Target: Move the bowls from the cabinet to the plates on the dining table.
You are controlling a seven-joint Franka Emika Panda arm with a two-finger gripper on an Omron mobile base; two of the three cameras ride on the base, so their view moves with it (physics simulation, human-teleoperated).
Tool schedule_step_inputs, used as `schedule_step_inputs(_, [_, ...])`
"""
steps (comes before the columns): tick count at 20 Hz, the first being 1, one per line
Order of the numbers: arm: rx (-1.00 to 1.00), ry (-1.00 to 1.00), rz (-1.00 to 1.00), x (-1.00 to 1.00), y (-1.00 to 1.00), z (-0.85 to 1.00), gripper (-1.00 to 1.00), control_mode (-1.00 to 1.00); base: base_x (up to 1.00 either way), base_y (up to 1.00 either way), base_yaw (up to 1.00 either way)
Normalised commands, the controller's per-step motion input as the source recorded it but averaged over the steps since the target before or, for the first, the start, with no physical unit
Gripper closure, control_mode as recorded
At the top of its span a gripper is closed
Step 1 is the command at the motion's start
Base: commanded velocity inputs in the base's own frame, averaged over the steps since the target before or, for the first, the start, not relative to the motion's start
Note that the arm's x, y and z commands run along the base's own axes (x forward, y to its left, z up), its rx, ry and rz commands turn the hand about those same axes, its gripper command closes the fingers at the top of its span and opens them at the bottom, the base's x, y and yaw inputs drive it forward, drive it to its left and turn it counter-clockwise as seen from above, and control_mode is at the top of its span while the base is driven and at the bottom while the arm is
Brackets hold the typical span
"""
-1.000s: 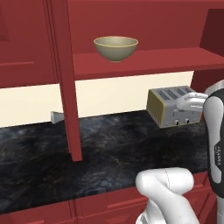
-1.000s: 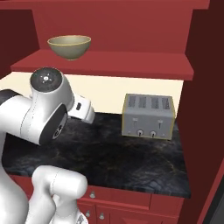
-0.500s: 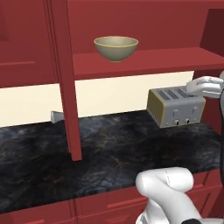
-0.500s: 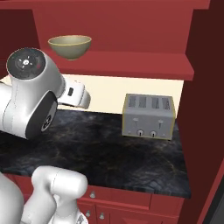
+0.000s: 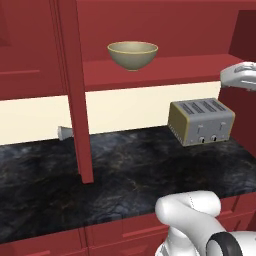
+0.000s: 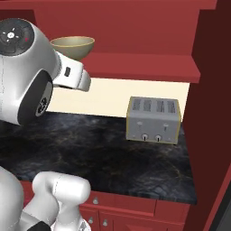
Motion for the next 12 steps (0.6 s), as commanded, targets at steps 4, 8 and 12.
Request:
schedule_step_inputs(4, [0.01, -0.06, 0.01, 0.04, 0.06, 0.08, -1.00, -1.00, 0.00, 0.00, 0.00])
schedule_step_inputs(8, [0.05, -0.01, 0.05, 0.08, 0.05, 0.07, -1.00, -1.00, 0.00, 0.00, 0.00])
schedule_step_inputs(12, [0.07, 0.00, 0.05, 0.29, 0.15, 0.08, -1.00, -1.00, 0.00, 0.00, 0.00])
